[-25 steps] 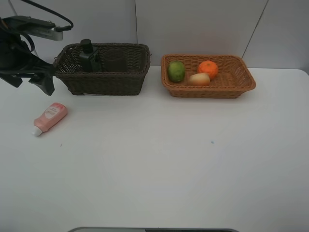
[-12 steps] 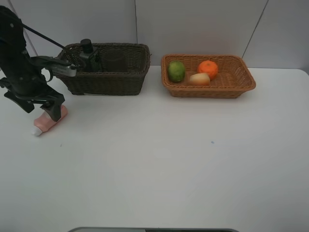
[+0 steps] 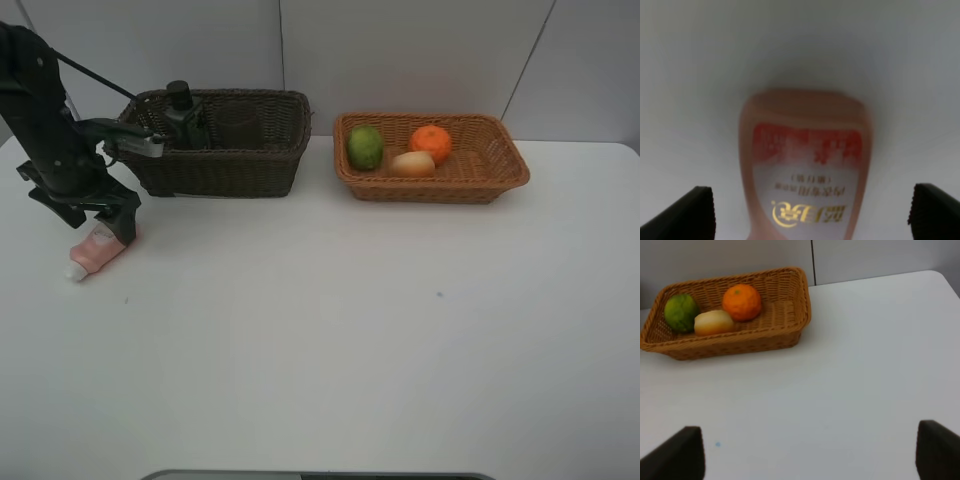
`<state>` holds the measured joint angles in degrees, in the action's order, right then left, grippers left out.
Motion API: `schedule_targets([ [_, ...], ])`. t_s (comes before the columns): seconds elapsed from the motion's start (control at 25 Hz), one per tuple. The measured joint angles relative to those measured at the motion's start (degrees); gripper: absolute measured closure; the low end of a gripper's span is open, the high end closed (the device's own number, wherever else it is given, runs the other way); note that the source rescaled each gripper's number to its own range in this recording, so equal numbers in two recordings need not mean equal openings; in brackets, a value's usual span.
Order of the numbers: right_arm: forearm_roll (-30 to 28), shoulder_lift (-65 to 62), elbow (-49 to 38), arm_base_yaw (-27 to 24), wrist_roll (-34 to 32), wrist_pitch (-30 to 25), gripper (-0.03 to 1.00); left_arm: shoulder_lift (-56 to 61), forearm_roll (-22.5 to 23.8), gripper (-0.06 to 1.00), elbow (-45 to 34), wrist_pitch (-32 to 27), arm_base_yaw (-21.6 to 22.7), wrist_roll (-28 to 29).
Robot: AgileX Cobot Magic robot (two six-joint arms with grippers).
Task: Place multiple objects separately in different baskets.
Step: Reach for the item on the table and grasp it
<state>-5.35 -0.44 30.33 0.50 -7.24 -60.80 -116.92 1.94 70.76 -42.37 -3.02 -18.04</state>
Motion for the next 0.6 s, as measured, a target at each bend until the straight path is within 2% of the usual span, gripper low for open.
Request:
schedule_targets([
  [0.4,0.0,0.0,0.0,0.0,0.0,0.0,0.16,-3.81,-0.12,-0.06,0.0,4.77,0.0,-0.58],
  [0.6,0.0,0.0,0.0,0.0,0.0,0.0,0.16,-3.81,-0.37,-0.06,0.0,5.37,0.0,-0.82],
])
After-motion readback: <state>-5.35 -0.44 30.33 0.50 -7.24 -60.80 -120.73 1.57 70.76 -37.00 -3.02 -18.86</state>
